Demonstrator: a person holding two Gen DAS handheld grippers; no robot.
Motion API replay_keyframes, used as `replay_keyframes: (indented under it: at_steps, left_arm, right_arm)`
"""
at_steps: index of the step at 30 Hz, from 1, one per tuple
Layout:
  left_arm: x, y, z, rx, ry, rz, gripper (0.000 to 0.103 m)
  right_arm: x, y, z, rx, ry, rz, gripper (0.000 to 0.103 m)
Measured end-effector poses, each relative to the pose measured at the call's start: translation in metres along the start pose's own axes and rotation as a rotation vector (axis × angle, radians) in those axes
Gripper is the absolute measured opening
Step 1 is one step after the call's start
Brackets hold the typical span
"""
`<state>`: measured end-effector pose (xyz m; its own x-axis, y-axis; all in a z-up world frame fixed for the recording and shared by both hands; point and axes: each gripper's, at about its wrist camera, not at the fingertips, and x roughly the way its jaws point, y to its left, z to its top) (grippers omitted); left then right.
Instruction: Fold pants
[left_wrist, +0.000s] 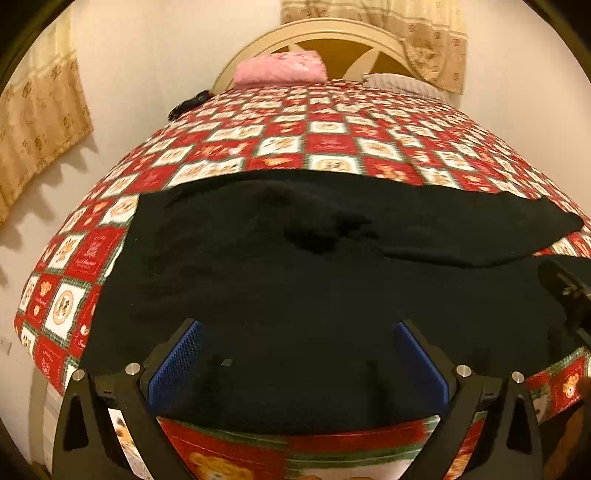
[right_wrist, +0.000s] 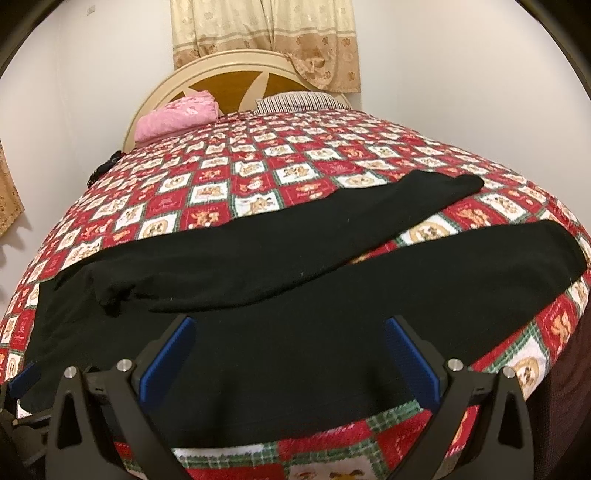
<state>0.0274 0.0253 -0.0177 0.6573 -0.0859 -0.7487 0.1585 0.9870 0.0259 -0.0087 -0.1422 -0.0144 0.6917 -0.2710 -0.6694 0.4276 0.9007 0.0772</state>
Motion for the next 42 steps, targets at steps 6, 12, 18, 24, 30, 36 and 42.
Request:
replay_keyframes:
  at_steps: [6, 12, 18, 24, 30, 36, 42]
  left_arm:
    - [0.013, 0.058, 0.015, -0.069, -0.003, 0.094, 0.102]
    - [0.031, 0.082, 0.030, -0.073, 0.007, 0.153, 0.102]
    - [0.056, 0.088, 0.041, -0.073, 0.047, 0.145, 0.102]
    - [0.070, 0.098, 0.046, -0.055, 0.076, 0.147, 0.102]
    - [0.068, 0.143, 0.061, -0.067, 0.079, 0.150, 0.102]
    - [0.087, 0.184, 0.089, -0.121, 0.117, 0.085, 0.102]
    - [0.119, 0.205, 0.110, -0.167, 0.168, 0.062, 0.102]
  right_arm:
    - [0.024, 0.003, 0.012, -0.037, 0.043, 0.020, 0.103]
    - [0.041, 0.011, 0.020, -0.021, 0.085, 0.080, 0.103]
    - [0.049, 0.022, 0.027, -0.024, 0.082, 0.145, 0.103]
    - [0.062, 0.043, 0.042, -0.120, 0.077, 0.183, 0.103]
    - [0.085, 0.053, 0.058, -0.213, 0.112, 0.263, 0.103]
    - [0.116, 0.077, 0.080, -0.326, 0.151, 0.331, 0.096]
    - [0.156, 0.105, 0.090, -0.483, 0.224, 0.336, 0.080]
